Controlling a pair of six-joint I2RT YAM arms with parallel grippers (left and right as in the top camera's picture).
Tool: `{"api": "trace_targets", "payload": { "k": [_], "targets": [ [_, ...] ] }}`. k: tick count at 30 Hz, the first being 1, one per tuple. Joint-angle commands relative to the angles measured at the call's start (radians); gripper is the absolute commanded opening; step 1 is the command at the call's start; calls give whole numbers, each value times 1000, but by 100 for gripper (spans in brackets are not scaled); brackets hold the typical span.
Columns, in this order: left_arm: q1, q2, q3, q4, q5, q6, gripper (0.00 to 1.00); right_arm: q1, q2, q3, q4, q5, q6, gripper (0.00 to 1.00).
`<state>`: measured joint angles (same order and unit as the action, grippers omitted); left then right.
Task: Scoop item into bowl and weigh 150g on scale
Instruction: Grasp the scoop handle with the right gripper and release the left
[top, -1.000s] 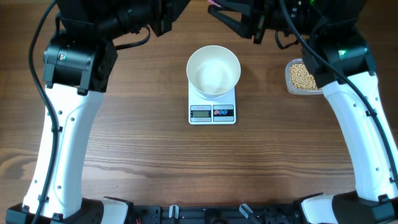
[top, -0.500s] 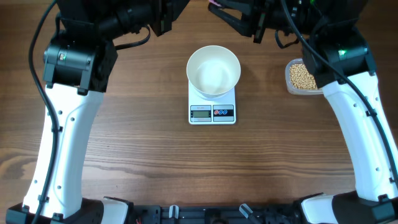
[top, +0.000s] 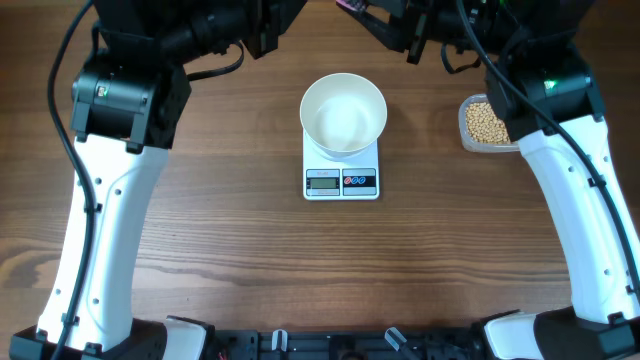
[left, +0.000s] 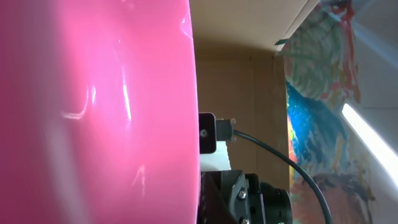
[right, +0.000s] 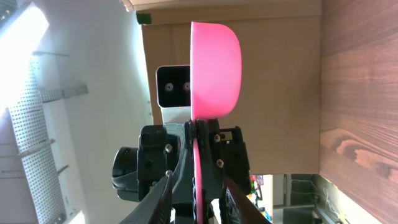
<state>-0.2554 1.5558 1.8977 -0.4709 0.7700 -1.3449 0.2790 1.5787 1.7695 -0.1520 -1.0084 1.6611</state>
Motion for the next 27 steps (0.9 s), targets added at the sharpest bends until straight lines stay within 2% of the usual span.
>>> {"api": "trace_targets", "payload": {
  "k": [1, 27],
  "targets": [
    [-5, -2, 12, 0, -17, 5, 4, 3, 2, 2, 14, 1, 18, 25],
    [-5, -2, 12, 1, -31, 4, 4, 3, 2, 2, 18, -38, 32, 21]
  ]
}}
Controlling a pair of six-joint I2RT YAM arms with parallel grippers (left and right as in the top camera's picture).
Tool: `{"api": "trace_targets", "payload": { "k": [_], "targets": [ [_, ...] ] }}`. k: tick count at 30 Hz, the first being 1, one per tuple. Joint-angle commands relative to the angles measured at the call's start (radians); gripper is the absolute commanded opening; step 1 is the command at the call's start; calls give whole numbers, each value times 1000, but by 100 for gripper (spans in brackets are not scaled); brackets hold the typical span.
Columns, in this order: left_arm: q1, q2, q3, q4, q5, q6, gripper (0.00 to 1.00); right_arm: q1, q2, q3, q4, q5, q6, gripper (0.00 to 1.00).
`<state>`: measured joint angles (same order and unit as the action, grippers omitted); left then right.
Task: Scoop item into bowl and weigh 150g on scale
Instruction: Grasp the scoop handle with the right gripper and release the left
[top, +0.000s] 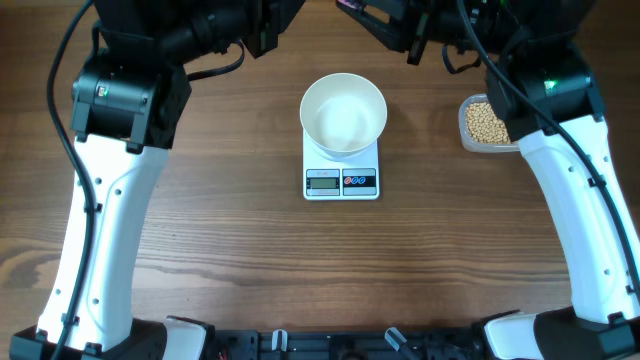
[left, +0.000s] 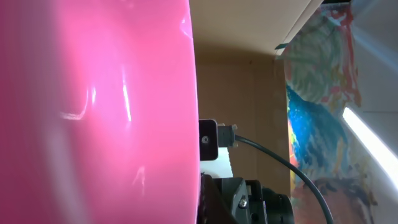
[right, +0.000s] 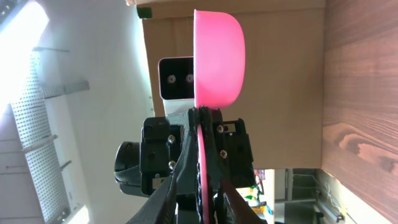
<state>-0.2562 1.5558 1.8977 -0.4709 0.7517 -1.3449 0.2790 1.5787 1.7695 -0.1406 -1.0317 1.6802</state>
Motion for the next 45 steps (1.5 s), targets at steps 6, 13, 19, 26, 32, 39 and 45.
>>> {"api": "trace_targets", "payload": {
  "k": [6, 13, 19, 26, 32, 39, 45],
  "targets": [
    [-17, -2, 12, 0, -13, 4, 4, 3, 2, 2, 6, 3, 13, 21],
    [-17, -2, 12, 0, -13, 1, 4, 3, 2, 2, 6, 15, 5, 19],
    [-17, -2, 12, 0, -13, 0, 4, 3, 2, 2, 6, 23, 3, 18],
    [-17, -2, 12, 0, -13, -3, 4, 4, 2, 2, 6, 21, 6, 17],
    [-17, -2, 12, 1, -14, -3, 4, 4, 2, 2, 6, 18, 6, 17],
    [-17, -2, 12, 1, -13, -3, 4, 4, 2, 2, 6, 14, 6, 8],
    [-17, -2, 12, 0, -13, -3, 6, 4, 2, 2, 6, 14, -8, 4]
  ]
}}
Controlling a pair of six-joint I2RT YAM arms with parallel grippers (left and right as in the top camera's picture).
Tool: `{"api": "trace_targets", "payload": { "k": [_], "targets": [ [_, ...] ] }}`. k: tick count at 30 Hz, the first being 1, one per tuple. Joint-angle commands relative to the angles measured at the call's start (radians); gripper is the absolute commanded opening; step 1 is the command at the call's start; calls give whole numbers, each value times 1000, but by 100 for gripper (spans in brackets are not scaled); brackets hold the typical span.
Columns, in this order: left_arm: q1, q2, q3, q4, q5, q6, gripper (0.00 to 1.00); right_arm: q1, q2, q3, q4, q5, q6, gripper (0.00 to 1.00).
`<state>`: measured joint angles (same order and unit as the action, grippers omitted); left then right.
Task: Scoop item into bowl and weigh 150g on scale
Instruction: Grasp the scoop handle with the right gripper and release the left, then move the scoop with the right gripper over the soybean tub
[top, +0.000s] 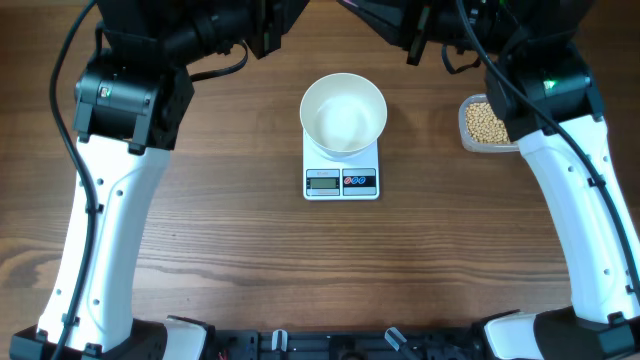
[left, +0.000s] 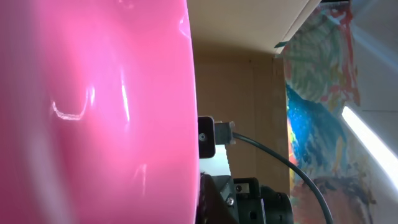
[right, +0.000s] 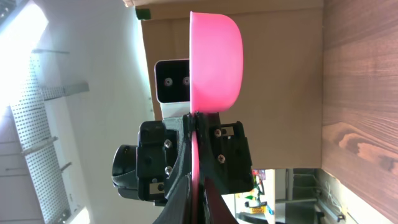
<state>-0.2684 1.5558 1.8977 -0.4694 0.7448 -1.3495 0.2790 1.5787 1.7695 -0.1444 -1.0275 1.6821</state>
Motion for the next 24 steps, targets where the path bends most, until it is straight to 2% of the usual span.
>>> {"api": "trace_targets", "payload": {
  "k": [1, 3, 4, 6, 8, 11, 16, 20, 24],
  "targets": [
    [-5, -2, 12, -1, -6, 2, 9, 4, 2, 2, 10, 11, -12, 4],
    [-5, -2, 12, -2, -6, 2, 28, 4, 2, 2, 10, 32, -42, 4],
    [-5, -2, 12, -2, -6, 2, 45, 4, 2, 2, 9, 60, -77, 4],
    [-5, -2, 12, -2, -6, 3, 60, 4, 2, 2, 8, 93, -110, 4],
    [-5, -2, 12, -3, -6, 3, 67, 2, 2, 2, 5, 136, -150, 4],
    [-5, -2, 12, -25, -6, 18, 72, -15, 2, 2, 5, 174, -217, 4],
    [-4, -2, 12, -87, -19, 151, 78, -91, 1, 3, -29, 182, -348, 5],
    [-4, -2, 12, -185, -69, 289, 80, -165, 1, 3, -201, 274, -591, 5],
    [-4, -2, 12, -257, -109, 428, 79, -229, -1, 11, -374, 307, -775, 5]
  ]
}}
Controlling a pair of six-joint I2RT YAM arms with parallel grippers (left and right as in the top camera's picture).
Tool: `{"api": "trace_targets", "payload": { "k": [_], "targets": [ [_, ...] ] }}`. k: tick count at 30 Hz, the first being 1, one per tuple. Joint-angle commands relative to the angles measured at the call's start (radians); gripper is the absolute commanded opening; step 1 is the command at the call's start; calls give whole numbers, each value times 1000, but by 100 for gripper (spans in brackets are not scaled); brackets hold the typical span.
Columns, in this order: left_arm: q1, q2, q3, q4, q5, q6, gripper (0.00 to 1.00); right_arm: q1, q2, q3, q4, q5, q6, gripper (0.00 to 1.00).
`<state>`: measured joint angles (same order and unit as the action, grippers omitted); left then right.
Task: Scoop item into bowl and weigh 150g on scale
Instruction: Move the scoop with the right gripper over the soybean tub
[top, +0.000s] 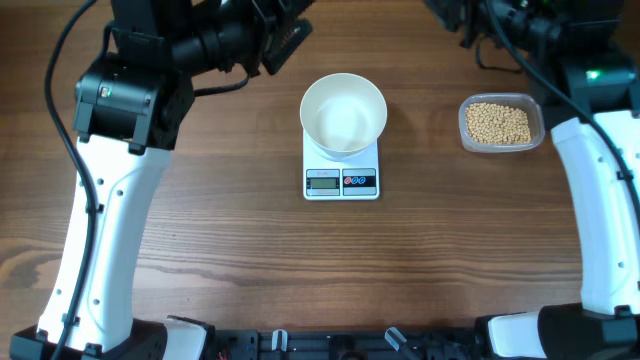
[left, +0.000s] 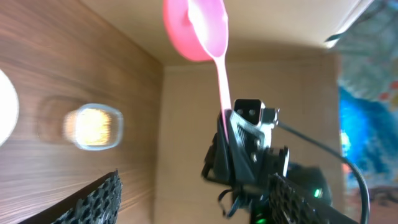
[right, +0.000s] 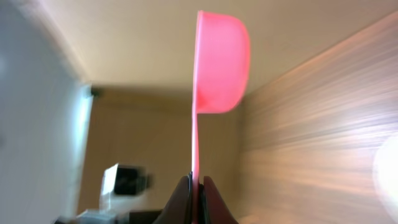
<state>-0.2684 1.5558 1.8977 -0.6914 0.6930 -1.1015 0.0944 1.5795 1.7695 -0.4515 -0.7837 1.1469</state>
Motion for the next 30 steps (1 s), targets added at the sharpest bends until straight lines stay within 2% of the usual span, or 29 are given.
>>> {"api": "trace_targets", "payload": {
  "k": [1, 7, 12, 13, 18, 21, 24, 27, 28, 30],
  "targets": [
    [-4, -2, 12, -55, -72, 215, 78, -60, -2, 17, -109, 63, -288, 5],
    [-6, 2, 12, -217, -186, 391, 74, -139, -2, 108, -463, 162, -579, 5],
    [-49, 42, 12, -293, -225, 546, 74, -148, -2, 244, -803, 591, -756, 5],
    [-63, 56, 12, -317, -248, 575, 74, -148, -2, 268, -869, 689, -776, 5],
    [-109, 113, 12, -440, -377, 605, 74, -148, -1, 281, -1067, 877, -806, 4],
    [-116, 134, 11, -488, -403, 618, 73, -148, 1, 270, -1156, 943, -806, 4],
    [-116, 139, 11, -507, -402, 628, 71, -148, 1, 258, -1157, 946, -869, 4],
    [-116, 139, 11, -532, -397, 628, 56, -148, 1, 251, -1157, 941, -888, 4],
    [-116, 139, 11, -546, -386, 628, 41, -148, 1, 251, -1155, 942, -886, 4],
    [-123, 143, 8, -581, -369, 628, 28, -148, 1, 251, -1125, 941, -885, 4]
  ]
}}
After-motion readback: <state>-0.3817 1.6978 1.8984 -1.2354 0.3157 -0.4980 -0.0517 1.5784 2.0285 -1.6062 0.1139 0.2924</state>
